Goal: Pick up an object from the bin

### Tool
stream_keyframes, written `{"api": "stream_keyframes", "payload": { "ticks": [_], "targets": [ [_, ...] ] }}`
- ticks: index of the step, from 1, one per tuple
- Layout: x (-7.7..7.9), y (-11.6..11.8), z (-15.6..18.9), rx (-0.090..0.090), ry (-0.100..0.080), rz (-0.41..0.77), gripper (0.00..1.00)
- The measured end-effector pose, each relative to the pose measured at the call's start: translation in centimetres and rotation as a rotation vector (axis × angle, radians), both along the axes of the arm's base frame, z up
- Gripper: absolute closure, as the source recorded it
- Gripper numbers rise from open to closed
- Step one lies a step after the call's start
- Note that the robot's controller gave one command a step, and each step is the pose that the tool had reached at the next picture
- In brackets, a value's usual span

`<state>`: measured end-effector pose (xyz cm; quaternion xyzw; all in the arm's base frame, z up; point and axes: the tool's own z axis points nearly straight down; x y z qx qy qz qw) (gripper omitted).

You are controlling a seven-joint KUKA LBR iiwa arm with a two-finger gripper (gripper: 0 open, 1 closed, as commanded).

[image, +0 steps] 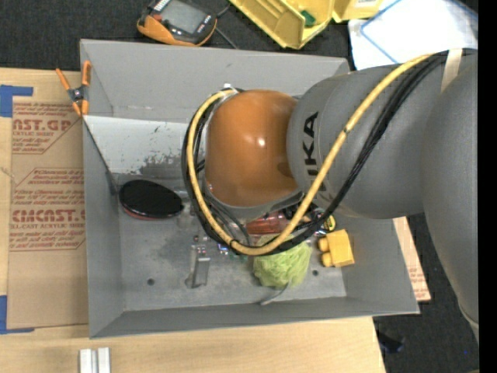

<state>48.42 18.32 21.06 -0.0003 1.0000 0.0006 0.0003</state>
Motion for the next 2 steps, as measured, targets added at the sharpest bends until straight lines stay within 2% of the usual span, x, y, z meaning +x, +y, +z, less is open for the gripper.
{"api": "stream_keyframes", "payload": {
  "ticks": [1, 2],
  "targets": [
    [0.0, 0.0, 0.0, 0.000, 0.000, 0.000, 0.00],
    [1.1, -2.9, 8.9, 0.001, -0.002, -0.039, 0.00]
  ]
}}
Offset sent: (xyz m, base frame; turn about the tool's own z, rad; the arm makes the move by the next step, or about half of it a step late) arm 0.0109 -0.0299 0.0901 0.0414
